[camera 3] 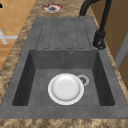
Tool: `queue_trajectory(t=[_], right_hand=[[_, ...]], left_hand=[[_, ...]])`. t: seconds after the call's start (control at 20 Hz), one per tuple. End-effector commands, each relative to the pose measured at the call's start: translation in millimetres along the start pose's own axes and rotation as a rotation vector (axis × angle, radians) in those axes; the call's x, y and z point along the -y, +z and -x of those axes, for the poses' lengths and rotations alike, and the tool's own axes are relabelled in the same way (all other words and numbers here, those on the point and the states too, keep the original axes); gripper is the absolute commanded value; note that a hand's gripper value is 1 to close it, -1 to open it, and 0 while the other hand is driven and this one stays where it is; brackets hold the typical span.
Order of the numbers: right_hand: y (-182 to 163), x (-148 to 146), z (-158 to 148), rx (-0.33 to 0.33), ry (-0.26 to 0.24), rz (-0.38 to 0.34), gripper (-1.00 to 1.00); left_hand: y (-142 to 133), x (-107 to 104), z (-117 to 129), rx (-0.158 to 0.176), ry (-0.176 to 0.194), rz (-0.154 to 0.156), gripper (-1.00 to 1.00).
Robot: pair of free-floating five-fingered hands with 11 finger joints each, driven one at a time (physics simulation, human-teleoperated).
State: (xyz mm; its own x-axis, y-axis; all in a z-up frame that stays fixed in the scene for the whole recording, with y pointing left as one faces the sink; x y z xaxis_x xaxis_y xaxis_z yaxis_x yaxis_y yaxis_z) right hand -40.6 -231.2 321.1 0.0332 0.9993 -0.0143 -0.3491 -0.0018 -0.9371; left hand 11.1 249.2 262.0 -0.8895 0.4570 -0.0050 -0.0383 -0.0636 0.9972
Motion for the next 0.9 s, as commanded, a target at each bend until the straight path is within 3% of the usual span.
queue_trajectory(t=[0.0,0.25,0.7,0.85], right_hand=[[0,0,0,0.018,0.007,0.0,-1.0],[-21,11,-6,-0.016,0.053,-0.017,-1.0],[-66,30,-12,-0.012,0.009,-0.028,-1.0],[-85,37,-16,-0.011,0.016,-0.02,-1.0]], left_hand=[[0,0,0,0.0,0.0,0.0,0.0],[0,0,0,-0.005,-0.019,-0.006,0.0],[0,0,1,-0.011,-0.035,-0.013,0.0],[-1,1,1,-0.012,-0.038,-0.015,0.0]])
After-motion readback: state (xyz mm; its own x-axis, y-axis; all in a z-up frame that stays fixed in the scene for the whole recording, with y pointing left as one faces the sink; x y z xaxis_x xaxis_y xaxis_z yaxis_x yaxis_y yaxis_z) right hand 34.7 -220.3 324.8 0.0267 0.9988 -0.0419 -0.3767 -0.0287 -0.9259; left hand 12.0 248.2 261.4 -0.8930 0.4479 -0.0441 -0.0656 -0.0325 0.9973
